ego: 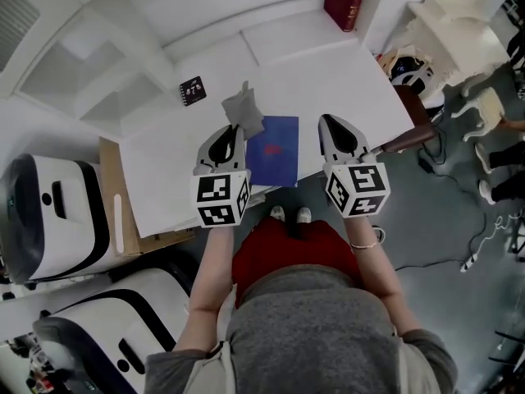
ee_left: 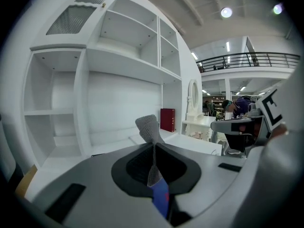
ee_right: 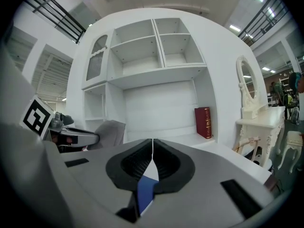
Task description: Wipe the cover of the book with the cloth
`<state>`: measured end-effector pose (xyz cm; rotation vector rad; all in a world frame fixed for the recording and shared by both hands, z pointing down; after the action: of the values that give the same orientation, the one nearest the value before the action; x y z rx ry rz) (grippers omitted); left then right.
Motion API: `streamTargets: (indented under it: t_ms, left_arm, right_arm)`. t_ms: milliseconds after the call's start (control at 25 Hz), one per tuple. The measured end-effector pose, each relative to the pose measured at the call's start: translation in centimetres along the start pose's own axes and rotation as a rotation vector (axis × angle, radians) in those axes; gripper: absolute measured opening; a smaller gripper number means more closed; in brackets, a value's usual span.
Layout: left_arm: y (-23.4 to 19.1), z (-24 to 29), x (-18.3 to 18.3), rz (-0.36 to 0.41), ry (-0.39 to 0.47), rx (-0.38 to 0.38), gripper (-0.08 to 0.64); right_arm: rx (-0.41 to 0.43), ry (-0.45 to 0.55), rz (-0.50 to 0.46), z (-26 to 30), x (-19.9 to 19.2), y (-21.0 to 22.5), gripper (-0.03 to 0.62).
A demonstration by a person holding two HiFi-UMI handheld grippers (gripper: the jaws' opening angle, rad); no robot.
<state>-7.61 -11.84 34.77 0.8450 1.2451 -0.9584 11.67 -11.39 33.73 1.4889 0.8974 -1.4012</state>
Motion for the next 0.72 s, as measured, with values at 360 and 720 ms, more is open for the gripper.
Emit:
streamTargets:
  t_ms: [360,720]
  left_arm:
    - [1.3,1.0,1.5,-0.012,0.071,-0.029,0.025]
    - [2.0,1.9,2.5,-0.017,0.123,-0.053,0.025]
  right_arm:
    - [-0.007,0.047,-0.003,-0.4,1.6,1.1,0.029]
    - [-0.016,0.088,-0.018,-0.6,2.8,2.5,0.028]
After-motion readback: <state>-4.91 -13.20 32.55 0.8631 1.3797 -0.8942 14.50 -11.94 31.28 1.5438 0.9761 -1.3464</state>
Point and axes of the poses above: the fingertips, and each gripper's own axes: z forward along the fingers, y to its right, x out of its top, the point moved 2 cm from there along -z, backward along the fingers, and after that the axes turned 11 degrees about y, right-handed, at the moved point
